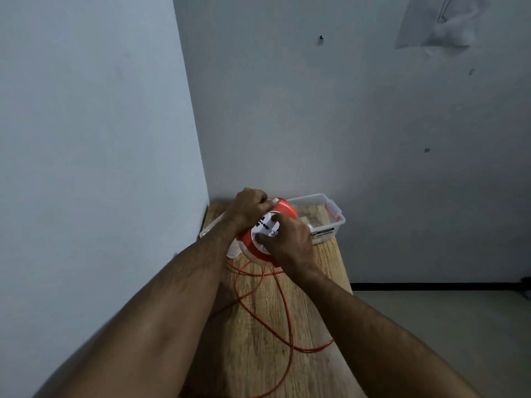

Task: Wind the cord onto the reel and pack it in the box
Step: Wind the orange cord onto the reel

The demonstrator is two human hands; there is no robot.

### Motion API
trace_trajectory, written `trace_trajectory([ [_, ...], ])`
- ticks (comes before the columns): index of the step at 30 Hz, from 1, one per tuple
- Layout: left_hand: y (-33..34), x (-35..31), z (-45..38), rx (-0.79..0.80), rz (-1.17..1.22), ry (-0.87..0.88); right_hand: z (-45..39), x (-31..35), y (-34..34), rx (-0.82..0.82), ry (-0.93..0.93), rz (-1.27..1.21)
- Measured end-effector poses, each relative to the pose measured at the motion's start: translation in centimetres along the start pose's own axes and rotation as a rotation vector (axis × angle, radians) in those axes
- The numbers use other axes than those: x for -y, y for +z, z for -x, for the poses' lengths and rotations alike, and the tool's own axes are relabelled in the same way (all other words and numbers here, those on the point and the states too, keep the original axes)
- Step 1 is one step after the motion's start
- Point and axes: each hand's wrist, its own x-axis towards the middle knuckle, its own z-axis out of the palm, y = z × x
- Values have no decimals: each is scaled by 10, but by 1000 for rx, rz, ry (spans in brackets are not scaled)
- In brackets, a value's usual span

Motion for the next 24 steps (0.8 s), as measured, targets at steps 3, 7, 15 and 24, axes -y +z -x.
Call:
trace_trajectory([
  [3, 1, 1, 0, -3, -20, 20, 3, 8, 5, -44, 202, -106],
  [7, 3, -2, 3, 4, -63, 44, 4, 15, 16, -123, 504, -336],
  [15, -1, 1, 9, -12, -52, 26, 4, 17, 21, -117, 564, -467],
  [24, -9, 3, 6, 16, 39, 33, 10, -22, -4, 36, -574, 508],
])
